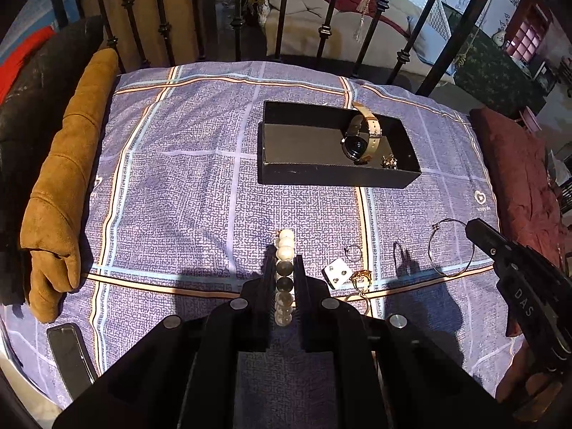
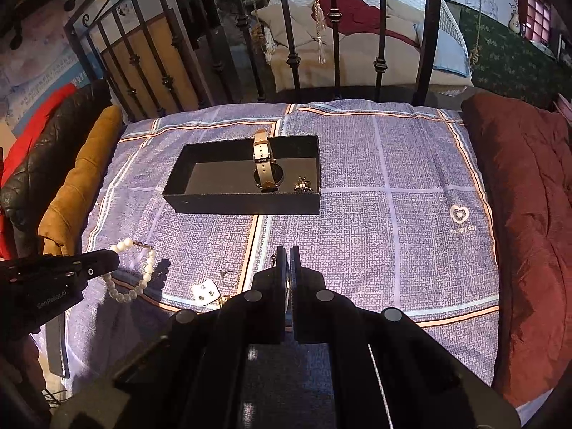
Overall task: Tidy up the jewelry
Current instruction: 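Carry the pearl bracelet into the black box and release it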
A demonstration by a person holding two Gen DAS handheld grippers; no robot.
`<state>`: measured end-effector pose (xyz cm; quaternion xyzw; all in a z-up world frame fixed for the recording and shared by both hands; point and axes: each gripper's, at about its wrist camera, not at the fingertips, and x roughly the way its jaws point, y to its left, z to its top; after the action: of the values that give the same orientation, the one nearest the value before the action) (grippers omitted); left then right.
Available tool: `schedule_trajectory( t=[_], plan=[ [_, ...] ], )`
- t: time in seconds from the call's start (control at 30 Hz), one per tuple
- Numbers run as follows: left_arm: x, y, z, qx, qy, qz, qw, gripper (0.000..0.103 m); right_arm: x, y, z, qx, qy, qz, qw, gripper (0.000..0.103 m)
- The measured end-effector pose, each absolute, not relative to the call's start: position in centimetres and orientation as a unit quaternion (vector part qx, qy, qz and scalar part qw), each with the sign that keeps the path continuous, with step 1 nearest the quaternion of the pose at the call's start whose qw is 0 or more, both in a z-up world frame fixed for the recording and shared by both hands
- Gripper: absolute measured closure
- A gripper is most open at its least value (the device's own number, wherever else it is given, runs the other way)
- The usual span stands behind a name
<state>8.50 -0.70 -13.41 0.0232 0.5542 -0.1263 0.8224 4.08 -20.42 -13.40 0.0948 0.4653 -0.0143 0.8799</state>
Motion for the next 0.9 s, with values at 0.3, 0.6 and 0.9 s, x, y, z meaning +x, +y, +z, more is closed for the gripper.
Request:
schedule_trajectory(
  t=[0.3, 0.6, 0.9],
  plan=[
    [10.2, -2.5, -12.9, 0.047, 0.547, -0.129, 0.826, 0.094, 5.8, -20.3, -12.1, 0.084, 0.451, -0.01, 0.889, 0.1],
    [15.0, -5.2, -10.9, 0.06, 0.5, -0.138, 0.853, 0.094, 10.4, -20.6, -10.9, 0.061, 0.425, -0.013, 0.903, 0.1],
    [19.0, -6.7, -12.2, 0.062, 0.505, -0.123, 0.852, 0.094, 14.6, -21.2, -11.7, 0.059, 0.419, -0.022, 0.906, 0.1]
  ],
)
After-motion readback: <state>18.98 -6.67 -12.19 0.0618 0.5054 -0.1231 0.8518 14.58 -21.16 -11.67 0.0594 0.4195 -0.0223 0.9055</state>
